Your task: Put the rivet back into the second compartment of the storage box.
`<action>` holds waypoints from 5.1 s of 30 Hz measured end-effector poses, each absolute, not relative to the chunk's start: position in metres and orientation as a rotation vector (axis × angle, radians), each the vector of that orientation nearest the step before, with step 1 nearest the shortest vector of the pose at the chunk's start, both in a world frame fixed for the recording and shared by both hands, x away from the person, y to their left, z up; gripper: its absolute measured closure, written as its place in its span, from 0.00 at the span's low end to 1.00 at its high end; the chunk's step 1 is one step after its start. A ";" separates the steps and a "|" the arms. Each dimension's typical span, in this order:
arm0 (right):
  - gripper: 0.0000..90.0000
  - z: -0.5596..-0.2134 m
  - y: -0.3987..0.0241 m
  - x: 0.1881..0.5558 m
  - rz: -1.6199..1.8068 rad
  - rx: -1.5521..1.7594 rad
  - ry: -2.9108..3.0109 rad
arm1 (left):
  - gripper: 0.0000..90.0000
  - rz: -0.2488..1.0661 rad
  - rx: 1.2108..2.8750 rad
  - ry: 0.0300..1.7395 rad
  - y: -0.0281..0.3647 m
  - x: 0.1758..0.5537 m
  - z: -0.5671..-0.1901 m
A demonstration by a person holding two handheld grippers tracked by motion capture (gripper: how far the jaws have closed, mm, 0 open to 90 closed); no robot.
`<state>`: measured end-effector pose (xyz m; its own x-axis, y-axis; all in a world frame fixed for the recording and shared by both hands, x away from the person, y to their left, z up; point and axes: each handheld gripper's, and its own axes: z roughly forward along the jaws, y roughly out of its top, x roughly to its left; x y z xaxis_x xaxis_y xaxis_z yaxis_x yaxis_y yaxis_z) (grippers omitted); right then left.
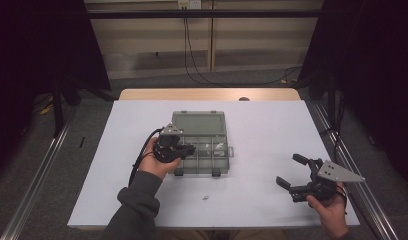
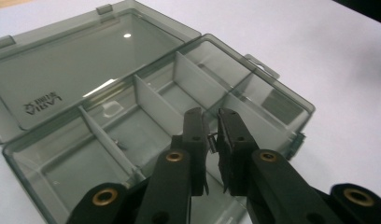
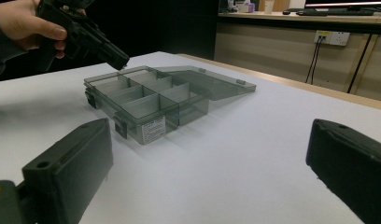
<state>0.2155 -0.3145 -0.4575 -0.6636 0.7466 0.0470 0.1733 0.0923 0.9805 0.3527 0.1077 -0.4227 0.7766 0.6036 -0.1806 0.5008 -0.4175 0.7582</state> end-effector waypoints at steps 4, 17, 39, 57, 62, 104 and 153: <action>0.00 -0.457 -0.315 0.215 1.605 0.900 1.906 | 0.92 0.181 2.099 0.838 0.105 0.358 -0.422; 0.00 -0.457 -0.315 0.216 1.606 0.900 1.906 | 0.92 0.203 2.051 0.925 0.105 0.377 -0.428; 0.00 -0.457 -0.316 0.215 1.606 0.902 1.906 | 0.91 0.225 2.071 0.960 0.099 0.387 -0.436; 0.00 -0.457 -0.317 0.215 1.607 0.903 1.905 | 0.58 0.189 2.051 0.911 0.100 0.383 -0.435; 0.00 -0.457 -0.316 0.215 1.606 0.902 1.906 | 0.43 0.163 2.033 0.896 0.102 0.376 -0.431; 0.00 -0.458 -0.314 0.215 1.601 0.903 1.913 | 0.14 0.083 2.077 0.666 0.096 0.310 -0.445; 0.00 -0.459 -0.313 0.216 1.600 0.902 1.922 | 0.43 -0.011 2.212 0.524 0.080 0.275 -0.467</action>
<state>0.2156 -0.3131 -0.4589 -0.6685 0.7421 0.0488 0.1824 0.1000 0.9781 0.2751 0.0804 -0.4673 0.9126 0.3652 -0.1835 0.3726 -0.5587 0.7410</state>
